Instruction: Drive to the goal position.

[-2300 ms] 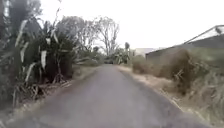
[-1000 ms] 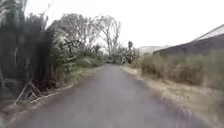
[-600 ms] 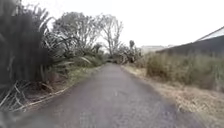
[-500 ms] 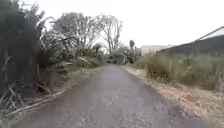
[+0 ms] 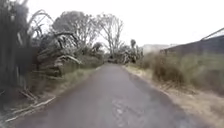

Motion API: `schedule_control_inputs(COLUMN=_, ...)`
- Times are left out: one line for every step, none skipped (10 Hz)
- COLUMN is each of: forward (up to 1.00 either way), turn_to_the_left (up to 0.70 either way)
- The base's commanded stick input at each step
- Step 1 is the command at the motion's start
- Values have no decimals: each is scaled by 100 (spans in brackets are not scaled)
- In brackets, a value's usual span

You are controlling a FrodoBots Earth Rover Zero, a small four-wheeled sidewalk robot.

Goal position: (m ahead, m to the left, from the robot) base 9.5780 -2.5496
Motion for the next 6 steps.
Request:
schedule_control_inputs(forward=100, turn_to_the_left=0)
schedule_control_inputs(forward=100, turn_to_the_left=0)
schedule_control_inputs(forward=100, turn_to_the_left=0)
schedule_control_inputs(forward=100, turn_to_the_left=0)
schedule_control_inputs(forward=100, turn_to_the_left=0)
schedule_control_inputs(forward=100, turn_to_the_left=0)
